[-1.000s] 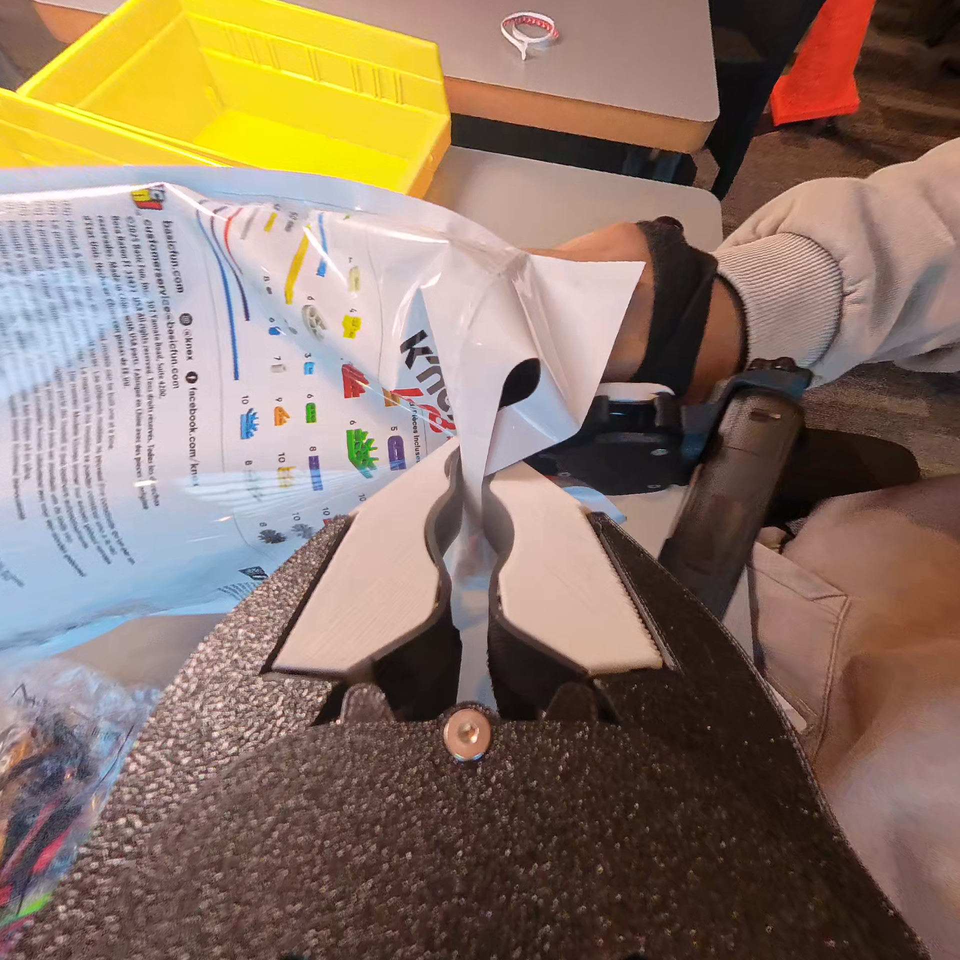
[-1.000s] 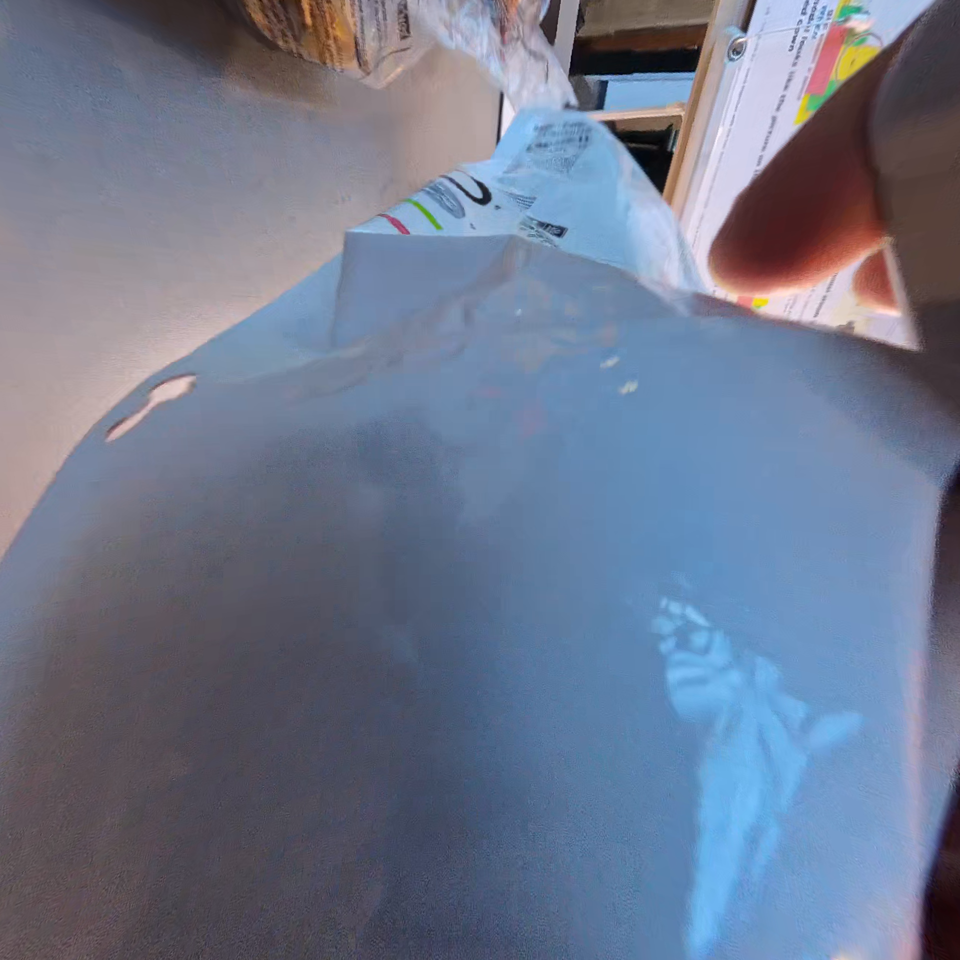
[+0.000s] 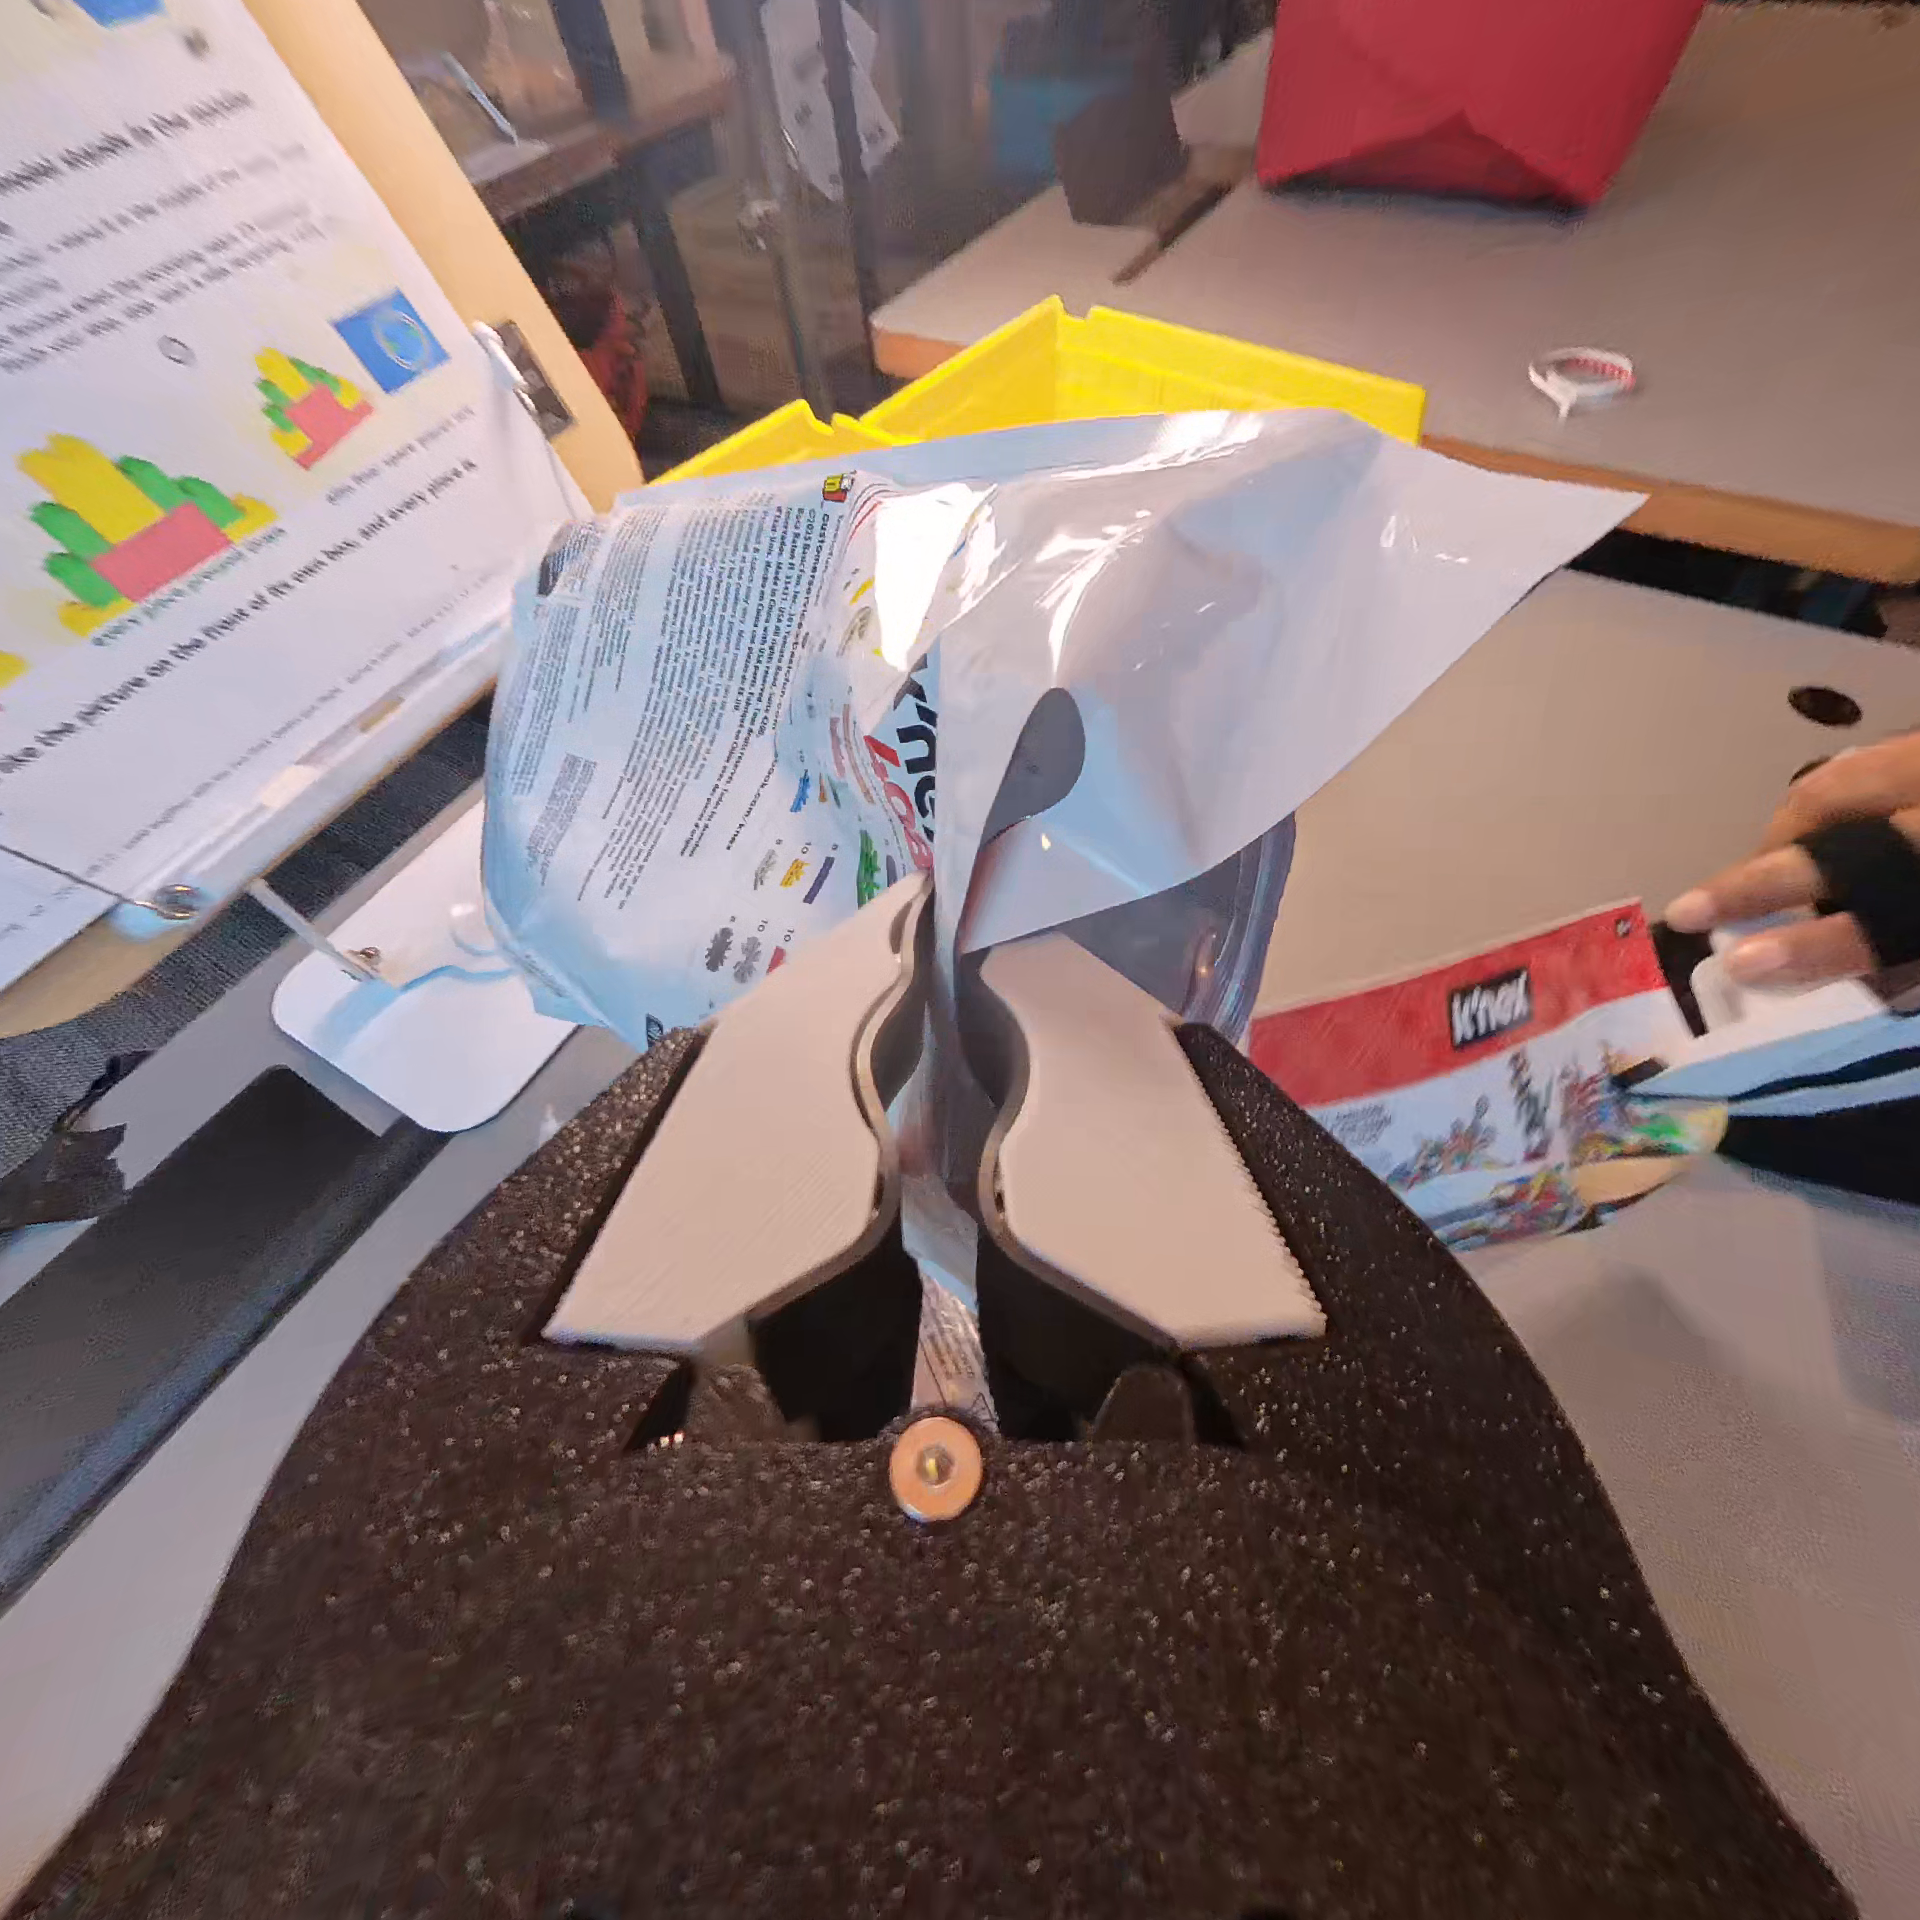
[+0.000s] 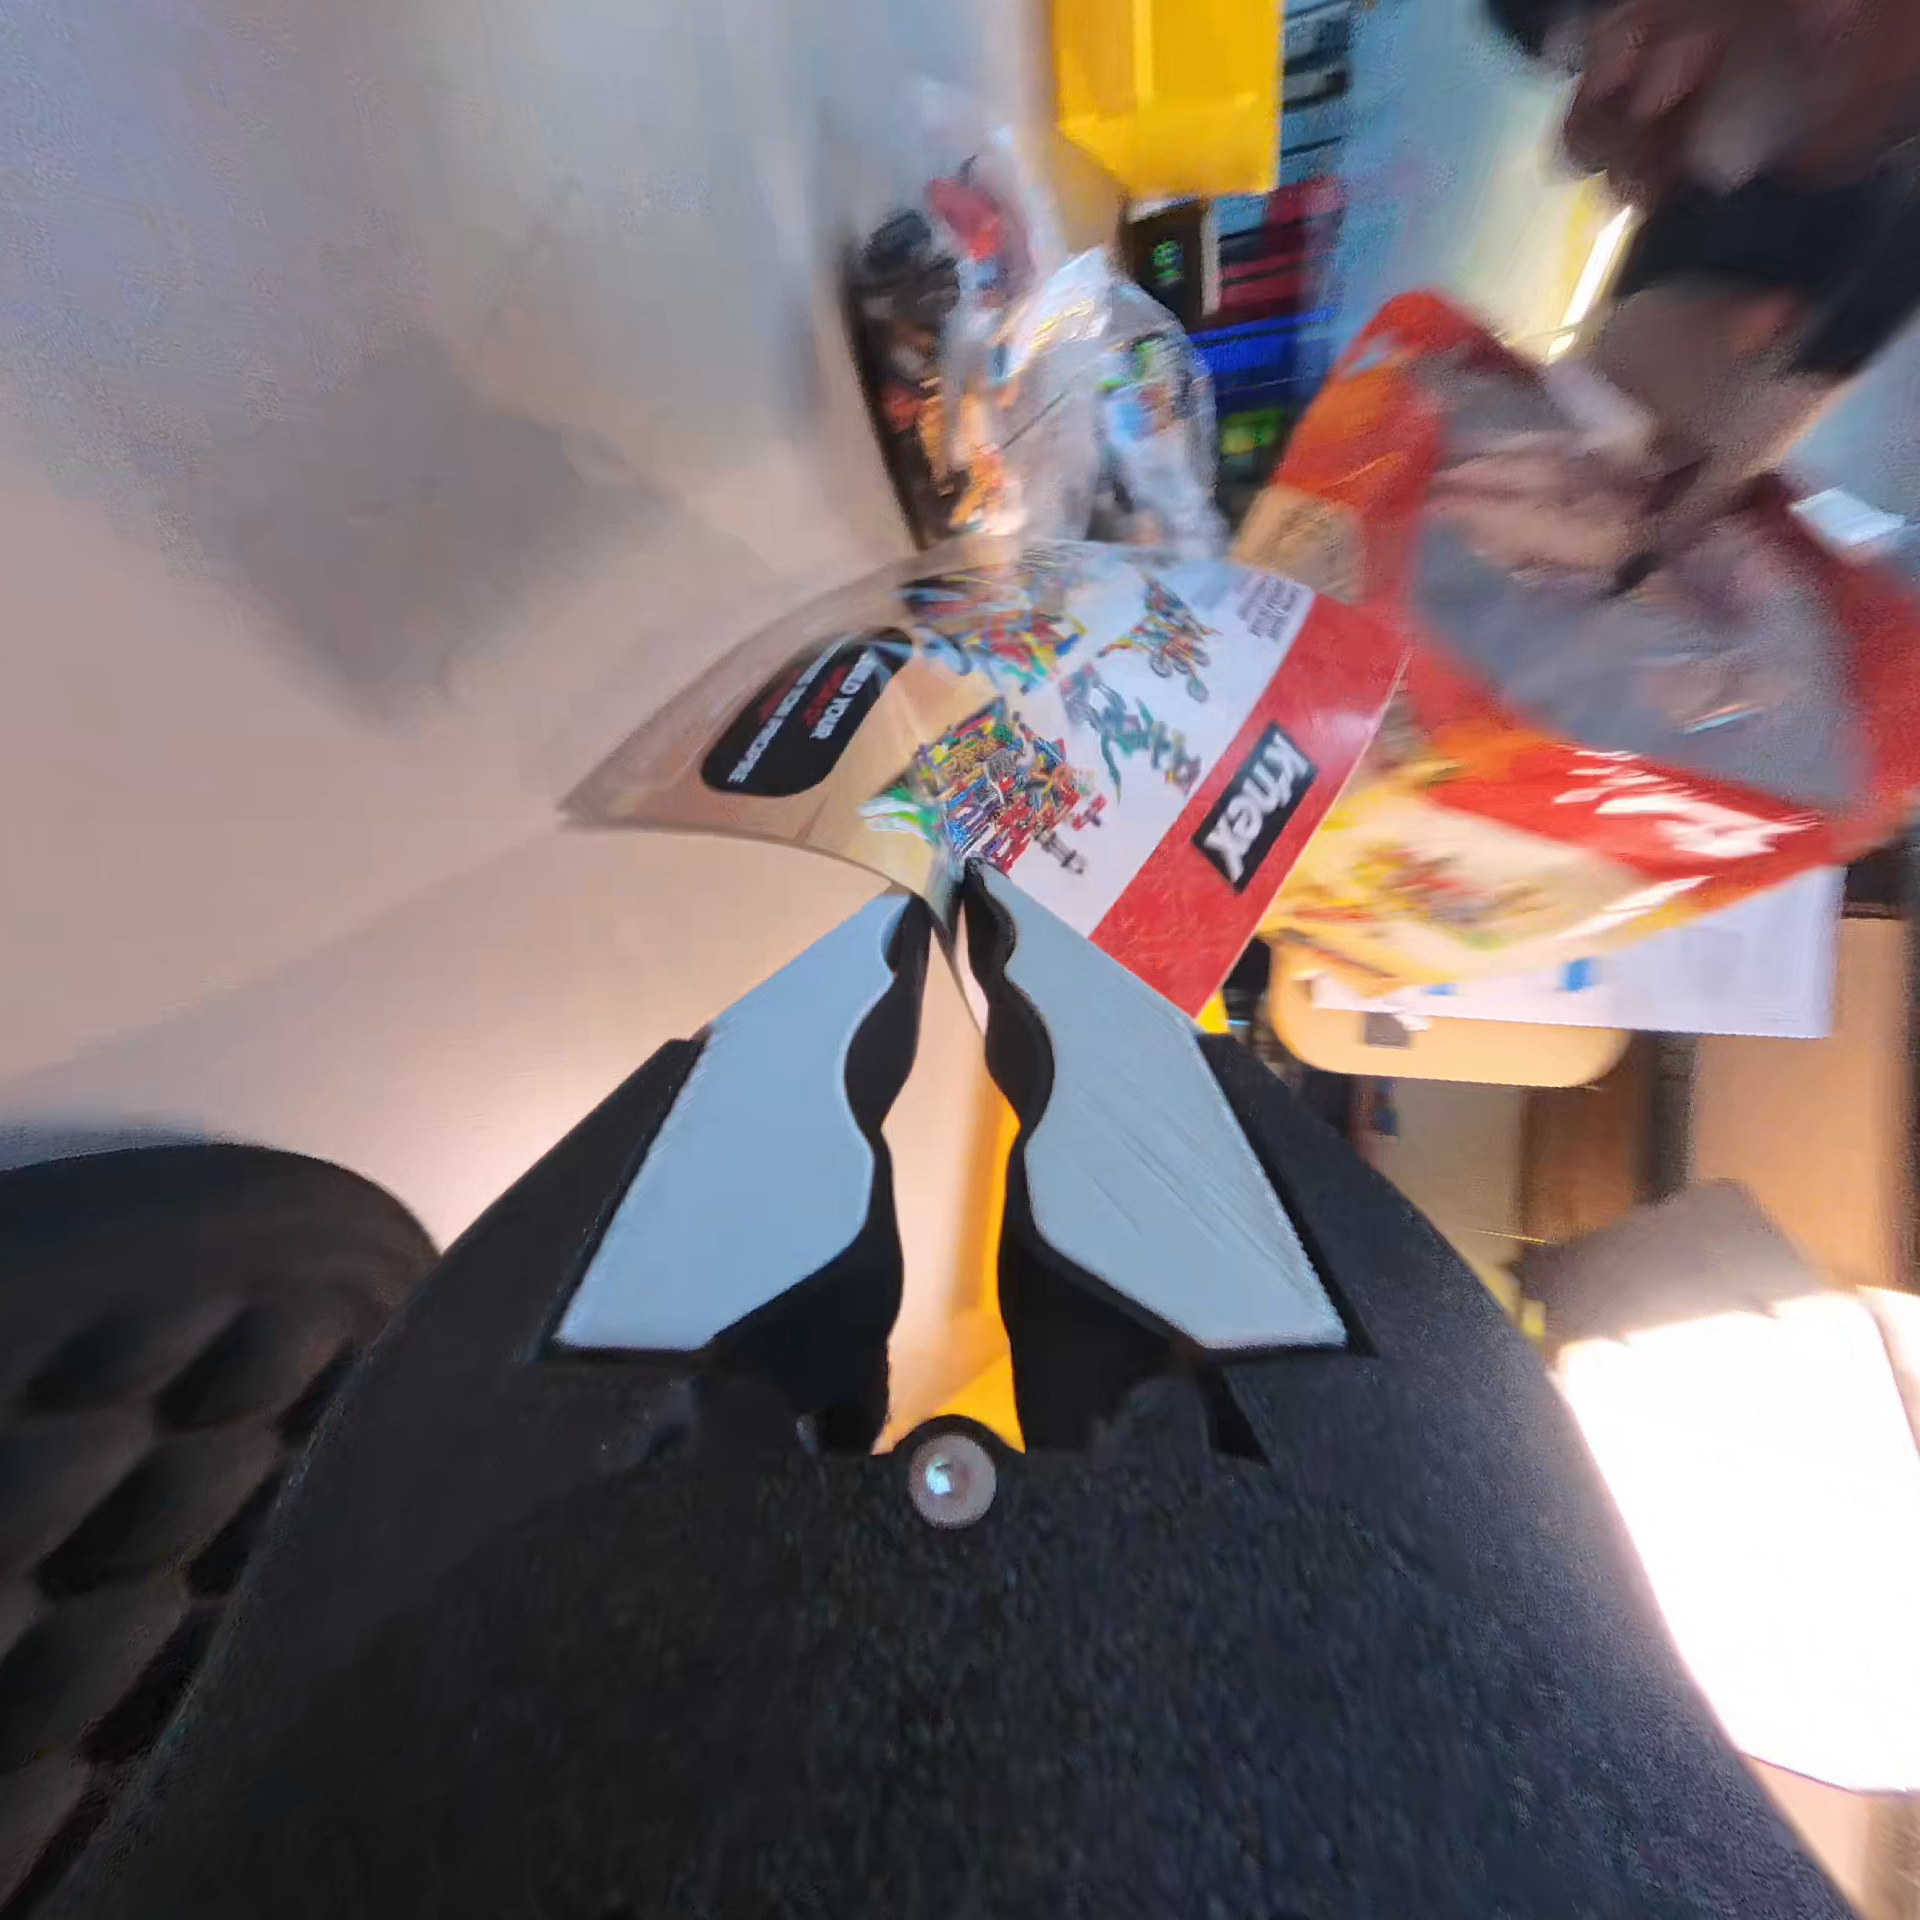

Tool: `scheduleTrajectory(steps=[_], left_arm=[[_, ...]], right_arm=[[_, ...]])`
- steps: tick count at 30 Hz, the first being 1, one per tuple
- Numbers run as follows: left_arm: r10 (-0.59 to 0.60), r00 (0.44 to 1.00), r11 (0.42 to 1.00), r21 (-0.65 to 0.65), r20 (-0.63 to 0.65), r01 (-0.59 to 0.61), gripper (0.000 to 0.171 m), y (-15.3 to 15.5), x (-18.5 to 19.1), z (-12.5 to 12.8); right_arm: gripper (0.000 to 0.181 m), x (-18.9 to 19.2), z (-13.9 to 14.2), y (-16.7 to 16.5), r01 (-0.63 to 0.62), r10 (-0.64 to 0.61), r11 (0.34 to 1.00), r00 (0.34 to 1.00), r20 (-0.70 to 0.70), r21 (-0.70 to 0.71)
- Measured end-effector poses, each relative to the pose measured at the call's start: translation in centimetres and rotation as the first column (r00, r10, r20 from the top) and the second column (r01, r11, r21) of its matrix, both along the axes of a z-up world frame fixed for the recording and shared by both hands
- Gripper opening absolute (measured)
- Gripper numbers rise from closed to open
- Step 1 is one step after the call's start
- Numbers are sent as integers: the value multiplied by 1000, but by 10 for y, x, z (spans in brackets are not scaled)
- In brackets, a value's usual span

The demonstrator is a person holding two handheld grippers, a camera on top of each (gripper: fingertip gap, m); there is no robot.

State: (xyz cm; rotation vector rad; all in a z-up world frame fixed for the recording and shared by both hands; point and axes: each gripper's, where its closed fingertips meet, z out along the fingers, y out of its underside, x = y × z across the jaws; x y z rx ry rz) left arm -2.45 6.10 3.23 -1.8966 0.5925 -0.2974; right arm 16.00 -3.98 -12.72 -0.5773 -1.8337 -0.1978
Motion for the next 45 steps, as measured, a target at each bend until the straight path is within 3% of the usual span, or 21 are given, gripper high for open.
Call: scheduleTrajectory(steps=[4,6,10,13,15,19,20,21,22,24,26,30,32,34,38,41,43,45], left_arm=[[45,994,994,93,100,-55,0,-11,-27,43],[49,990,991,117,134,-65,0,-20,-41,60],[33,983,989,138,181,-58,0,-41,-62,77],[7,978,988,147,208,-38,0,-56,-73,84],[-13,979,988,153,201,-18,0,-64,-79,86],[-46,981,986,166,190,14,0,-74,-89,90],[-51,978,986,165,200,18,0,-75,-90,91],[-54,976,986,164,210,19,0,-76,-92,92],[-54,975,986,164,215,19,0,-77,-92,93],[-54,977,986,166,208,19,0,-80,-93,93],[-57,980,985,168,189,25,0,-85,-93,92],[-58,988,985,168,144,33,0,-96,-95,90],[-63,988,986,165,138,40,0,-99,-97,90],[-77,987,987,153,139,55,0,-102,-97,89],[-116,981,988,115,157,99,0,-108,-93,84],[-159,972,987,54,174,152,0,-114,-87,76],[-205,965,978,-5,166,208,0,-117,-81,69],[-258,952,959,-72,165,273,0,-119,-73,62]], right_arm=[[9,3,-49,29,56,-29,981,989,144,-187],[35,11,-64,41,133,-60,923,977,206,-362],[79,27,-49,56,230,-121,729,970,209,-645],[84,28,-23,58,202,-182,521,975,123,-829],[79,25,-16,63,186,-232,431,968,91,-883],[74,13,-45,79,330,-364,237,902,231,-914],[76,10,-57,86,393,-418,159,858,299,-906],[91,3,-67,89,430,-436,105,830,347,-896],[93,-5,-74,91,457,-443,92,814,375,-884],[97,-22,-81,92,498,-434,161,811,392,-852],[91,-37,-82,80,500,-344,230,844,410,-835],[89,-49,-82,36,371,32,417,906,422,-829],[72,-46,-78,23,273,193,507,889,416,-818],[72,-46,-77,27,257,232,560,864,446,-788],[80,-51,-72,43,274,198,598,860,470,-753],[81,-69,-27,51,163,136,548,950,281,-820],[83,-82,25,57,28,75,537,994,80,-843],[86,-88,80,66,-83,15,570,996,-90,-817]])
